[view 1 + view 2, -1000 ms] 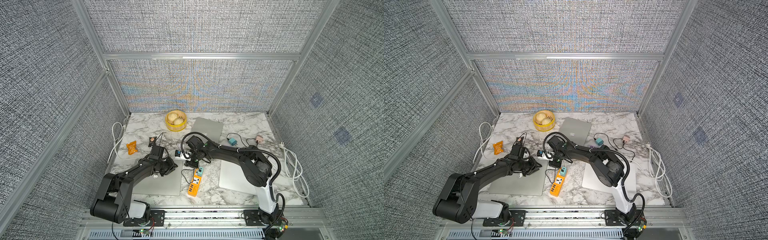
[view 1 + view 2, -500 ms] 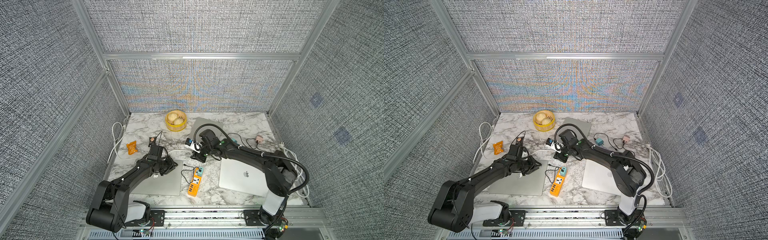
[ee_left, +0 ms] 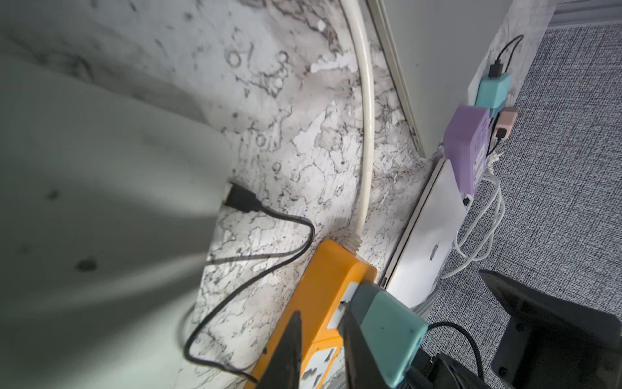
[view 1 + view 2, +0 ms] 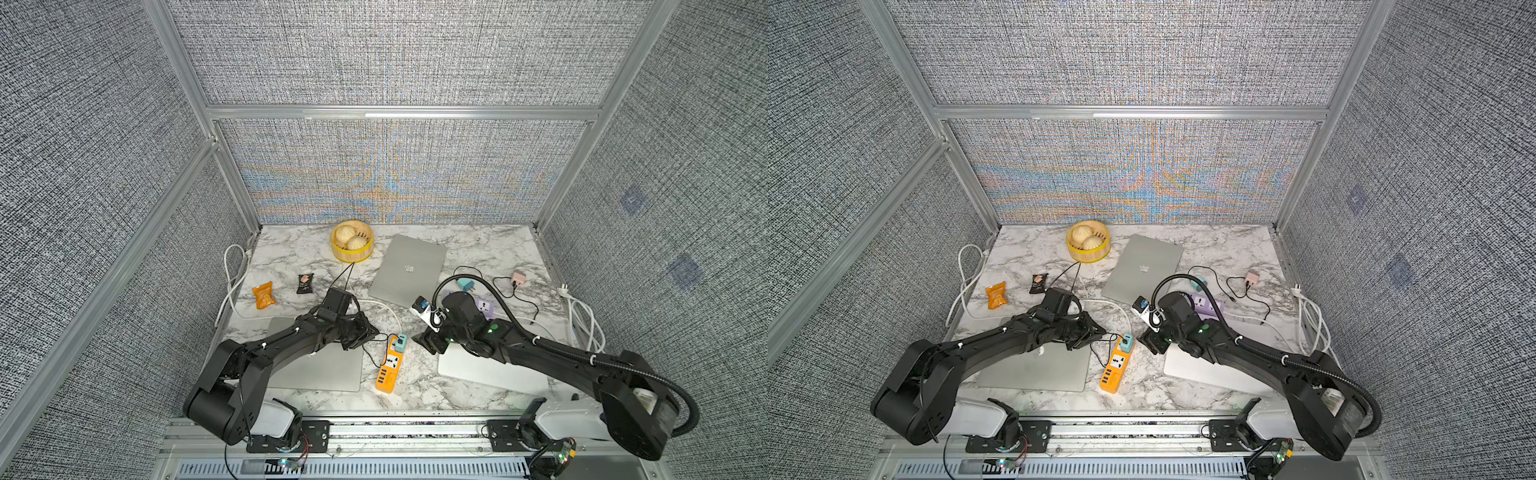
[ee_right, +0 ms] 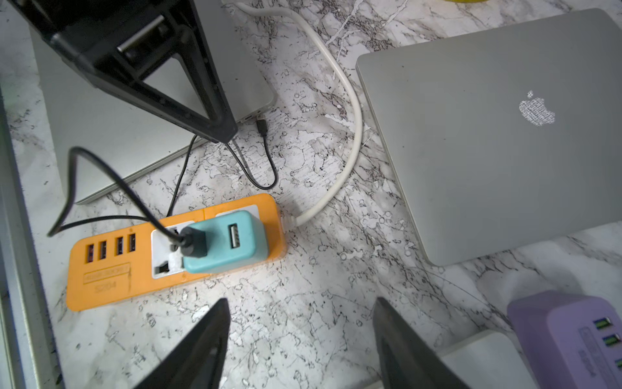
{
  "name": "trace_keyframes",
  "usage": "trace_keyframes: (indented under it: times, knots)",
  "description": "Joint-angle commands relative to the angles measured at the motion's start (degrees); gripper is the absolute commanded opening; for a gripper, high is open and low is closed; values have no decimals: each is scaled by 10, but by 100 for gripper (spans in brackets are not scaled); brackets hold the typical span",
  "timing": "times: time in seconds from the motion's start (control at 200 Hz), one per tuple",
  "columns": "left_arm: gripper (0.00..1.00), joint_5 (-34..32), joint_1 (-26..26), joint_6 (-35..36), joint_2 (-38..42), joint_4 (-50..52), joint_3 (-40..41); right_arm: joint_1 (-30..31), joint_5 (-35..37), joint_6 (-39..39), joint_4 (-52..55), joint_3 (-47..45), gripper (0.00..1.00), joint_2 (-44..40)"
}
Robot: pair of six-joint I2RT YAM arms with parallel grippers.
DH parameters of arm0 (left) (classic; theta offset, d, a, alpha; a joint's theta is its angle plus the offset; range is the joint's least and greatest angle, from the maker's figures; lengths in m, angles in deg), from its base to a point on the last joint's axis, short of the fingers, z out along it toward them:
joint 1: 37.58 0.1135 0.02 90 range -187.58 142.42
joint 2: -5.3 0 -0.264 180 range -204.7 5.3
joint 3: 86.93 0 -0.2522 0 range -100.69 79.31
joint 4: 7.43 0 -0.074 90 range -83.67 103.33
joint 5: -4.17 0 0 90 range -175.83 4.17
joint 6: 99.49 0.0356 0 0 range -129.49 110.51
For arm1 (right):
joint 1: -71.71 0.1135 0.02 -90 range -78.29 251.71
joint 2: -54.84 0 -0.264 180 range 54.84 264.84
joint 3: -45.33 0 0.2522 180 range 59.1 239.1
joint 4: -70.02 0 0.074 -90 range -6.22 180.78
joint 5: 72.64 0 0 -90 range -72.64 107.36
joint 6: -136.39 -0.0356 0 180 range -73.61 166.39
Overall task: Unplug the laptop charger
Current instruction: Remove the charging cable from the laptop, then remove the plug from the socket.
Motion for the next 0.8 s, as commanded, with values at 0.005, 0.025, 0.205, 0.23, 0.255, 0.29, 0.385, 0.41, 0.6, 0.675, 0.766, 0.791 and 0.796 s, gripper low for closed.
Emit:
trace_keyframes:
  times: [0.005,0.025,0.205,0.23,0.255,0.29,0.385,0.41,0.6,0.675,0.766,0.791,0.796]
  knots:
    - [22,4,-12,-2,-3,-14,-1,11,4,-6,-43,-23,72,-6]
    - [22,5,-16,-1,-4,-12,-1,15,5,-5,-47,-26,72,-5]
    - [22,6,-37,-5,-5,-28,16,45,2,-11,-94,-35,73,29]
    - [22,8,-39,-6,-5,-32,18,48,2,-12,-101,-35,74,34]
    - [22,9,-42,-8,-6,-37,21,50,1,-14,-108,-36,74,37]
    - [22,10,-44,-10,-7,-43,24,53,-1,-16,-120,-38,75,41]
    - [22,16,-51,-14,-11,-60,30,54,-4,-22,-144,-45,77,45]
    - [22,18,-51,-15,-12,-65,31,54,-4,-24,-148,-46,77,46]
    - [23,22,-59,-22,-23,-79,31,55,-3,-24,-168,-53,80,55]
    - [23,22,-62,-21,-25,-77,30,55,-6,-22,-177,-58,80,57]
    - [23,14,-63,-20,-29,-68,31,55,-9,-17,-183,-57,80,64]
    - [23,13,-63,-19,-30,-66,31,55,-10,-16,-185,-55,80,66]
    - [23,13,-63,-19,-31,-66,31,55,-10,-17,-186,-55,80,66]
